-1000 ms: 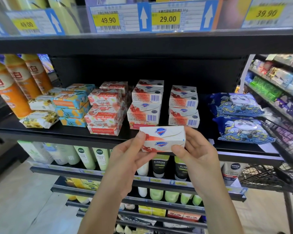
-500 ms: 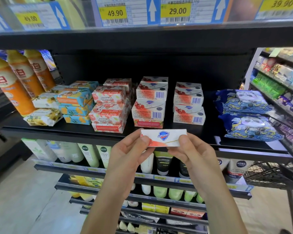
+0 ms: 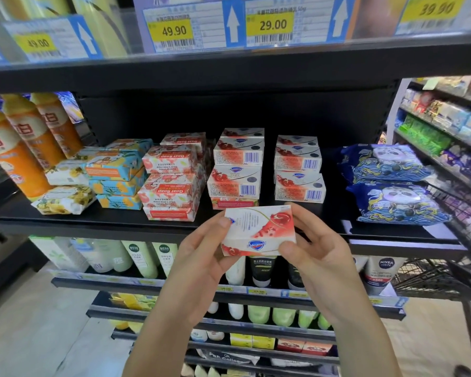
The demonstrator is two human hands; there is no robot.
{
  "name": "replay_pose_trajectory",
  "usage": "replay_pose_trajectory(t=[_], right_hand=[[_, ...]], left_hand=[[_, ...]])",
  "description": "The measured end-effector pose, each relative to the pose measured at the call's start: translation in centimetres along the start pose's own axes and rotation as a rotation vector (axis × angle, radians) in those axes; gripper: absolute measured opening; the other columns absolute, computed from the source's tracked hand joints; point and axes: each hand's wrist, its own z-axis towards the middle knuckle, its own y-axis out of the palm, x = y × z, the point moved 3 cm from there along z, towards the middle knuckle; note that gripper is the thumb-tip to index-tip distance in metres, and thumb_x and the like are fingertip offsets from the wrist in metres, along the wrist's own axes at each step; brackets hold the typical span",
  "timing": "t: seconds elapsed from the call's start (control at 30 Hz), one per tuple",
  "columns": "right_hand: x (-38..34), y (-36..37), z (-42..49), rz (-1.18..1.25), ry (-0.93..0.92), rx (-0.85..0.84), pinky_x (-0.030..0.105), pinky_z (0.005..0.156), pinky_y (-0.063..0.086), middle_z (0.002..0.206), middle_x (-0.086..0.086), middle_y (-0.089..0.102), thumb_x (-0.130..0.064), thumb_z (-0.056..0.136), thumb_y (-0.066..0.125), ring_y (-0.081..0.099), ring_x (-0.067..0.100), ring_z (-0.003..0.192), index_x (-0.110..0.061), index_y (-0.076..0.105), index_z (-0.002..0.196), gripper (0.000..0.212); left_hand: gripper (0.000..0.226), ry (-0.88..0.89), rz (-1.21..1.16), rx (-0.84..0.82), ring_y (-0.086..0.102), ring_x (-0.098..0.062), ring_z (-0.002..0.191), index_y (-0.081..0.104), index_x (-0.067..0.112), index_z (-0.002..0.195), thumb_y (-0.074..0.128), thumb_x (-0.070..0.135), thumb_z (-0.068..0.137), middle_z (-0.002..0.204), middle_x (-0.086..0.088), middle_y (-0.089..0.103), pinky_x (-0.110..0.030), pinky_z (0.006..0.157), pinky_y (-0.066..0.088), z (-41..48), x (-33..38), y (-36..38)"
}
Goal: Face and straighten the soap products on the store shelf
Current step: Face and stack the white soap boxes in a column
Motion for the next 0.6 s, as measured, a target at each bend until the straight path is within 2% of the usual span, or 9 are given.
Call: replay_pose_trajectory(t=[0.13,0.27,0.3,0.37,0.47,0.53,0.6], right_hand=[[0.05,0.06,-0.05,-0.002,-0.028,-0.042,0.031,0.096,0.056,0.133,-0.003,0.069,-0.003,0.077,0.075,0.062,0.022,0.128,-0.018,0.057,0.138,0.065],[0.11,0.19,-0.23,0.003,-0.017,-0.045,0.031,0.098,0.055,0.14,-0.004,0.064,-0.001,0.084,0.069,0.06,0.02,0.131,-0.017,0.052,0.144,0.064],[0.07,0.21,-0.25,-0.006,-0.012,-0.039,0.032,0.1,0.054,0.141,-0.004,0.063,-0.005,0.086,0.072,0.06,0.02,0.131,-0.018,0.052,0.145,0.063],[0.15,0.18,-0.2,-0.034,0.013,-0.008,0.038,0.104,0.053,0.142,-0.003,0.062,-0.025,0.083,0.079,0.061,0.019,0.13,-0.02,0.051,0.147,0.07],[0.49,0.07,-0.1,-0.046,0.086,0.106,0.045,0.105,0.051,0.133,0.003,0.069,-0.058,0.066,0.089,0.065,0.021,0.124,-0.02,0.057,0.141,0.09],[0.64,0.08,-0.14,-0.056,0.098,0.147,0.046,0.102,0.053,0.123,0.007,0.074,-0.058,0.071,0.084,0.069,0.024,0.117,-0.017,0.064,0.132,0.077],[0.53,0.25,-0.3,-0.05,0.095,0.154,0.044,0.098,0.054,0.115,0.009,0.076,-0.043,0.082,0.073,0.071,0.025,0.112,-0.013,0.069,0.124,0.052]], left_hand=[[0.044,-0.034,-0.038,0.017,0.07,-0.03,0.115,0.067,-0.002,0.124,0.059,0.03,0.094,0.12,-0.017,0.073,-0.036,0.094,0.059,0.03,-0.25,-0.14],[0.039,-0.009,-0.033,0.025,0.07,-0.03,0.114,0.067,0.0,0.125,0.059,0.025,0.095,0.12,-0.017,0.074,-0.037,0.094,0.059,-0.1,-0.31,-0.15],[0.04,-0.002,-0.027,0.024,0.07,-0.03,0.115,0.066,0.002,0.127,0.06,0.024,0.094,0.12,-0.016,0.073,-0.037,0.095,0.059,-0.11,-0.29,-0.16],[0.044,0.015,-0.023,0.025,0.07,-0.029,0.115,0.063,0.004,0.132,0.062,0.02,0.091,0.121,-0.014,0.074,-0.038,0.095,0.058,-0.15,-0.23,-0.2],[0.052,0.05,-0.022,0.042,0.071,-0.026,0.114,0.058,0.008,0.136,0.065,0.017,0.086,0.119,-0.012,0.075,-0.036,0.095,0.059,-0.36,-0.26,-0.27],[0.053,0.072,-0.013,0.037,0.071,-0.026,0.114,0.058,0.01,0.137,0.066,0.017,0.085,0.119,-0.012,0.075,-0.036,0.097,0.058,-0.57,-0.24,-0.21],[0.052,0.082,0.0,0.03,0.07,-0.026,0.116,0.057,0.012,0.137,0.066,0.018,0.086,0.12,-0.012,0.074,-0.037,0.1,0.056,-0.71,-0.29,-0.17]])
